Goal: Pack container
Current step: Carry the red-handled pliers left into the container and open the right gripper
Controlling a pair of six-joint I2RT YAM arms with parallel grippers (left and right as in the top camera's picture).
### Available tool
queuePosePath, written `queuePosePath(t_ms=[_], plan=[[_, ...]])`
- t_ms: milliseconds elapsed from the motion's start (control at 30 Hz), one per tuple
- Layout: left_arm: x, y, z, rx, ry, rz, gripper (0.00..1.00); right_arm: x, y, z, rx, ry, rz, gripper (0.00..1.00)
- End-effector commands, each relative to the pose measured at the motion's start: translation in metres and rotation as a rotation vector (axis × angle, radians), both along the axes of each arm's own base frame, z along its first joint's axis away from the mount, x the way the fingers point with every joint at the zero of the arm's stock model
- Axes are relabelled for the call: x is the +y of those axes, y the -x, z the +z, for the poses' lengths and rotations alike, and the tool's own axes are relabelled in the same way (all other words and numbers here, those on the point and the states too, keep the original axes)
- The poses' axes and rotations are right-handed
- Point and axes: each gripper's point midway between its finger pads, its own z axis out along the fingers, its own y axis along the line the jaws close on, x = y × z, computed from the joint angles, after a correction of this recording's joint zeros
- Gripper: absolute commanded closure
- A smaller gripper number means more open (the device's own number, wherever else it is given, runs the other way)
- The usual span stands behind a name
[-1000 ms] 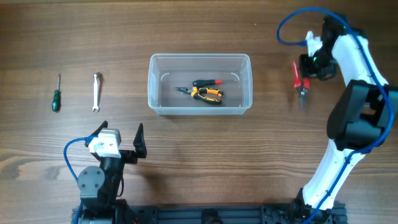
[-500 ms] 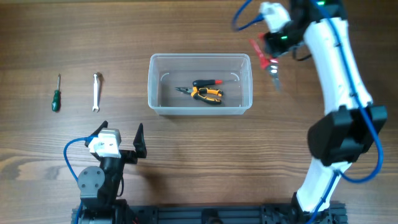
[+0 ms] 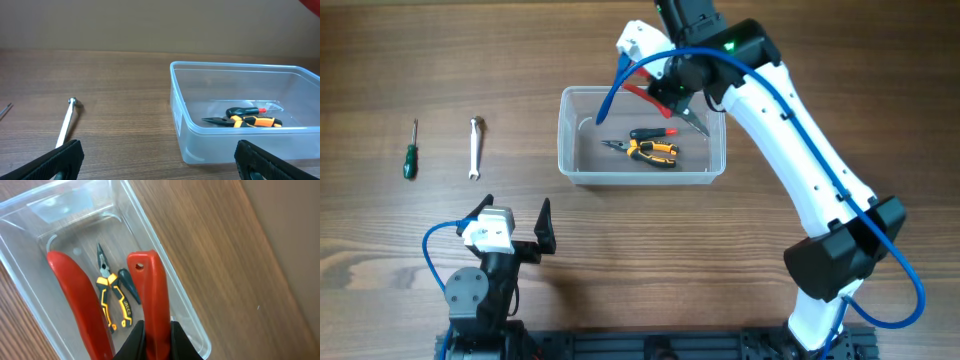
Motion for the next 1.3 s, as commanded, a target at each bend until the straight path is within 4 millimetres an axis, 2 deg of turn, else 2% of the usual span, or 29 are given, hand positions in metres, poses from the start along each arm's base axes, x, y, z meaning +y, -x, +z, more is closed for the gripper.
queuePosePath(t_ms=[0, 133, 267, 433, 867, 1100, 1267], plan=[[-0.003, 0.000, -0.002, -0.003, -0.014, -0.018, 0.00, 0.001, -0.009, -0.006, -0.022, 0.036, 0.028, 0.96], [-0.003, 0.000, -0.002, -0.003, -0.014, -0.018, 0.00, 0.008, -0.017, -0.032, 0.018, 0.045, 0.035, 0.96], [-0.003, 0.000, -0.002, -0.003, -0.014, -0.018, 0.00, 0.016, -0.013, -0.056, 0.091, 0.033, 0.059, 0.96], [-0.003, 0.000, -0.002, -0.003, -0.014, -0.018, 0.00, 0.023, -0.013, -0.072, 0.126, 0.017, 0.076, 0.96], [-0.003, 0.000, -0.002, -0.003, -0.014, -0.018, 0.00, 0.041, -0.008, -0.130, 0.257, 0.016, 0.061, 0.96], [-0.003, 0.000, -0.002, -0.003, -0.014, -0.018, 0.00, 0.046, -0.004, -0.135, 0.292, -0.013, 0.052, 0.96], [-0.003, 0.000, -0.002, -0.003, -0.014, -0.018, 0.00, 0.045, -0.002, -0.150, 0.325, 0.002, 0.041, 0.96]])
